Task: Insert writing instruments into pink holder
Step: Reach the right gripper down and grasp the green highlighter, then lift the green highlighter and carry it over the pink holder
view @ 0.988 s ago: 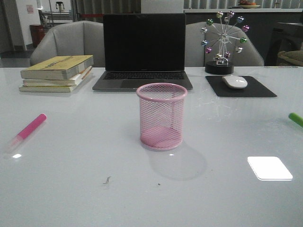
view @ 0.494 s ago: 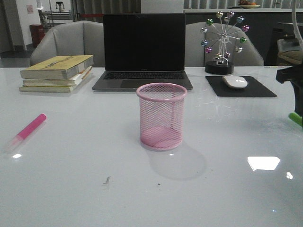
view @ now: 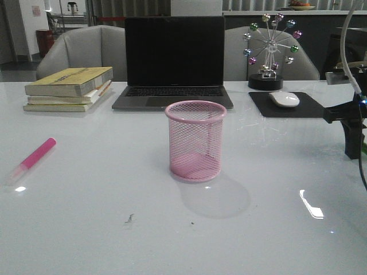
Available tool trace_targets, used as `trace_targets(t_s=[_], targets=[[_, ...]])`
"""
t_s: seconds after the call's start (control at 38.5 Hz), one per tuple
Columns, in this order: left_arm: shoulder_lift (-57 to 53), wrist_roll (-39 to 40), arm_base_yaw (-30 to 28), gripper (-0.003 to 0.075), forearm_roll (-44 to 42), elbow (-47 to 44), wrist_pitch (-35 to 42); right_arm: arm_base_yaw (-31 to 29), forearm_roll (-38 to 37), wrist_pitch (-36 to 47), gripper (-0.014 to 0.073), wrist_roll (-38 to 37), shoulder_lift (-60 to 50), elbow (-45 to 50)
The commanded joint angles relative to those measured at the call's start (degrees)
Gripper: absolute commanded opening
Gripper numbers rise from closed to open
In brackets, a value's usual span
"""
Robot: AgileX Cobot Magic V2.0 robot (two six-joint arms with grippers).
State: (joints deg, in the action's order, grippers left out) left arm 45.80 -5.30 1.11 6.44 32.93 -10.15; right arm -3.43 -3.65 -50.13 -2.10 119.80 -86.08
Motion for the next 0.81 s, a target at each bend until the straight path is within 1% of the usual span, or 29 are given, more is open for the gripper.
trace_targets(t_s=[0.0, 0.05, 0.13, 0.21, 0.29, 0.34, 0.49, 0.6, 0.78], targets=[[-0.2, 0.6, 0.4, 0.0404, 0.6, 2.1, 4.3, -0.4, -0.6, 0.6, 0.0454, 0.6, -1.2, -1.2], [-0.2, 0.6, 0.4, 0.0403, 0.6, 2.1, 4.3, -0.4, -0.6, 0.2, 0.0434, 0.6, -0.5, -1.2], [-0.2, 0.6, 0.4, 0.0403, 0.6, 2.1, 4.3, -0.4, -0.6, -0.6, 0.0343, 0.6, 0.4, -1.2], [-0.2, 0.6, 0.4, 0.0403, 0.6, 2.1, 4.3, -0.4, -0.6, -1.0, 0.0181, 0.6, 1.1, -1.2], [-0.2, 0.6, 0.4, 0.0403, 0.6, 2.1, 4.3, -0.4, -0.4, -0.9, 0.0039, 0.6, 1.2, -1.2], [-0.2, 0.6, 0.4, 0.0403, 0.6, 2.1, 4.3, -0.4, -0.2, -0.4, 0.0068, 0.6, 1.2, -1.2], [-0.2, 0.6, 0.4, 0.0403, 0.6, 2.1, 4.3, -0.2, 1.0, 1.0, 0.0055, 0.6, 0.2, -2.5], [-0.2, 0.6, 0.4, 0.0403, 0.6, 2.1, 4.2, 0.5, 1.5, 4.9, 0.0055, 0.6, -2.4, -3.0], [-0.2, 0.6, 0.4, 0.0403, 0.6, 2.1, 3.4, 2.7, 2.5, 11.9, 0.0055, 0.6, -10.8, -3.0]])
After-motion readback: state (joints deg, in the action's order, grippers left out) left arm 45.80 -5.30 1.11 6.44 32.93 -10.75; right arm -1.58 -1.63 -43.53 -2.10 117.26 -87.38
